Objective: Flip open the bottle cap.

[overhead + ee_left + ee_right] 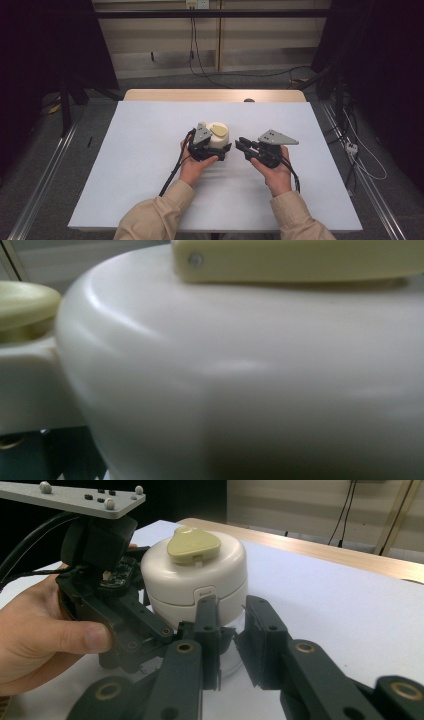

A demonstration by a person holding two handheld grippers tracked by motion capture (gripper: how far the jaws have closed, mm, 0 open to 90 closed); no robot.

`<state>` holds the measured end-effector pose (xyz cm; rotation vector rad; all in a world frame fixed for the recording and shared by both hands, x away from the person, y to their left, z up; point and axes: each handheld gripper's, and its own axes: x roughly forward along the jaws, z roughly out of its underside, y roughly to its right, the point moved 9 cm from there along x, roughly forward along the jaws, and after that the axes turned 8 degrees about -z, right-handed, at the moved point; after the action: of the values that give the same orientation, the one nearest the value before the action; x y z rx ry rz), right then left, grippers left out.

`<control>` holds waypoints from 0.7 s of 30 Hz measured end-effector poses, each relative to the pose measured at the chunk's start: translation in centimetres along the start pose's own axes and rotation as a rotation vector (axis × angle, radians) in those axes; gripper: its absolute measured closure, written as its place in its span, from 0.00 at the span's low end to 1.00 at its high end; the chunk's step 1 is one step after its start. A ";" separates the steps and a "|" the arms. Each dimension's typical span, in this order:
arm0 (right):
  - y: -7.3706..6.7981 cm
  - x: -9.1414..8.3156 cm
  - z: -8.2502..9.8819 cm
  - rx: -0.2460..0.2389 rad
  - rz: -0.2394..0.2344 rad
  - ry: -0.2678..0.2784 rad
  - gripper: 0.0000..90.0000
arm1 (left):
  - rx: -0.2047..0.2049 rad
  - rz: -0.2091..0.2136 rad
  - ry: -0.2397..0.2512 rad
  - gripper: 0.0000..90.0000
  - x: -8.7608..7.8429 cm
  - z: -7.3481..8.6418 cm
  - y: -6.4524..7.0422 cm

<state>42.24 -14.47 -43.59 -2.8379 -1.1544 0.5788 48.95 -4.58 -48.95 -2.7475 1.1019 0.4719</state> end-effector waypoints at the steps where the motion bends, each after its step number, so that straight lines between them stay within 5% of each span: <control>1: 0.0 0.1 0.0 -0.001 0.004 -0.007 0.87 | 0.000 0.000 0.000 0.05 0.0 0.0 0.0; 21: -0.4 1.6 -0.2 0.000 -0.033 -0.069 1.00 | -0.003 0.001 -0.002 0.05 0.0 0.0 0.1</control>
<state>43.10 -13.07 -43.84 -2.8138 -1.2095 0.6802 48.89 -4.62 -48.97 -2.7492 1.1033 0.4765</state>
